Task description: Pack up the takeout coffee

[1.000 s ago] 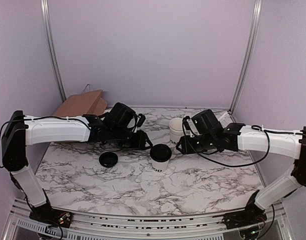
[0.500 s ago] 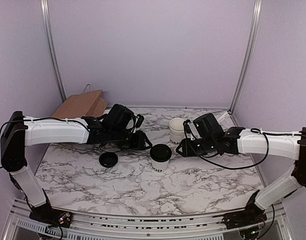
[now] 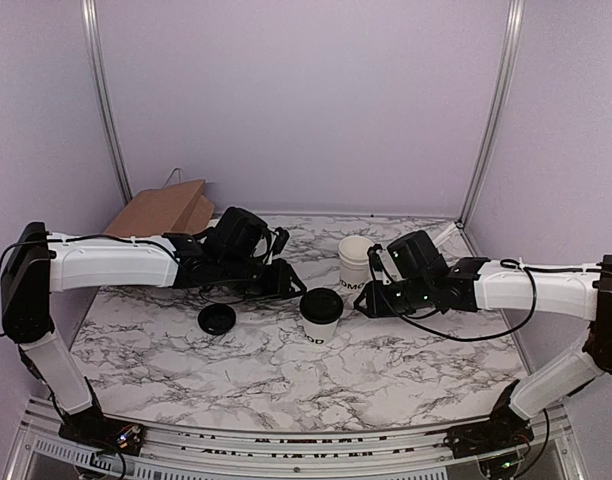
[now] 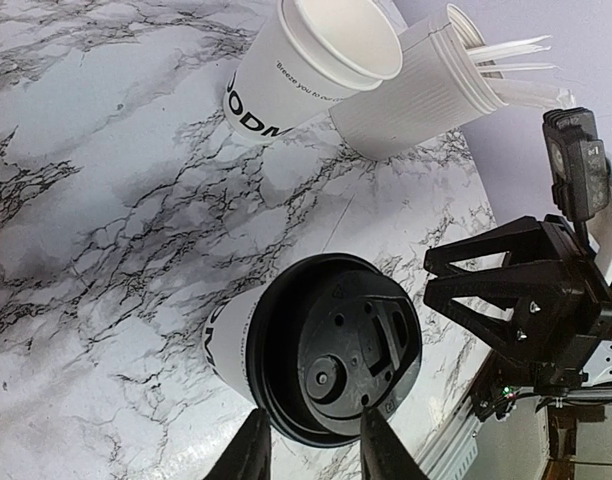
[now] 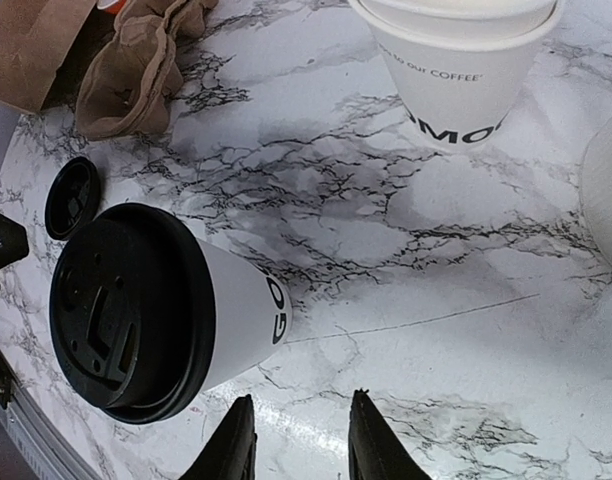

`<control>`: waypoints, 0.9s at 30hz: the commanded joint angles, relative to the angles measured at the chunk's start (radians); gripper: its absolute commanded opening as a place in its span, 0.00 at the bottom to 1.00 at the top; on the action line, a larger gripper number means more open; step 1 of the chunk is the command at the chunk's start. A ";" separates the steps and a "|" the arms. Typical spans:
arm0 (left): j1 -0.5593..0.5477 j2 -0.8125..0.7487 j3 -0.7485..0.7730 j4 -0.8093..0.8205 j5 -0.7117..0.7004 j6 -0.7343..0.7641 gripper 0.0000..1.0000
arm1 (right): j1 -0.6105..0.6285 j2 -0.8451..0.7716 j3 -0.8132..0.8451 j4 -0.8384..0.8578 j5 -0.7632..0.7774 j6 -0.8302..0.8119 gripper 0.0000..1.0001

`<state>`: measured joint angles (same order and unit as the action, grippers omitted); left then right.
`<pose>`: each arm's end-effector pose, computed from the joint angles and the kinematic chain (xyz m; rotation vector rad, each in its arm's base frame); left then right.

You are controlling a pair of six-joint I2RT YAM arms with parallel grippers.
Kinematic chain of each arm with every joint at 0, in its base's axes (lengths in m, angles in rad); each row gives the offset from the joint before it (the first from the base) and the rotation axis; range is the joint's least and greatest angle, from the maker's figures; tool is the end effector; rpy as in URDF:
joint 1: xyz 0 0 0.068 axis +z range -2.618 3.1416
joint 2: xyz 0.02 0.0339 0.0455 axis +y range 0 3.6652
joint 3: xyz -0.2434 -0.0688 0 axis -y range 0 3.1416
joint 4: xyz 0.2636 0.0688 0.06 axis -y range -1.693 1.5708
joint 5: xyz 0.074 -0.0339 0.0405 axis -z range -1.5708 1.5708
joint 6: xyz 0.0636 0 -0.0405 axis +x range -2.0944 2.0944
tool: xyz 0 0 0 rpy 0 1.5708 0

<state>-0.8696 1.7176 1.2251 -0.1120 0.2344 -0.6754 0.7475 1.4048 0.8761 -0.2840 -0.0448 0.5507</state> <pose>0.2648 -0.3366 0.2053 0.3778 2.3589 -1.0741 0.2417 0.2279 0.1725 -0.2665 2.4734 0.6433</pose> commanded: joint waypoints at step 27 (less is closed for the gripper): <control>-0.005 0.020 -0.007 0.030 0.043 -0.014 0.30 | -0.007 0.008 -0.007 0.050 -0.052 0.024 0.29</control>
<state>-0.8696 1.7184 1.2251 -0.1081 0.2649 -0.6868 0.7475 1.4052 0.8711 -0.2623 -0.0826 0.5583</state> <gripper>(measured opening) 0.300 0.288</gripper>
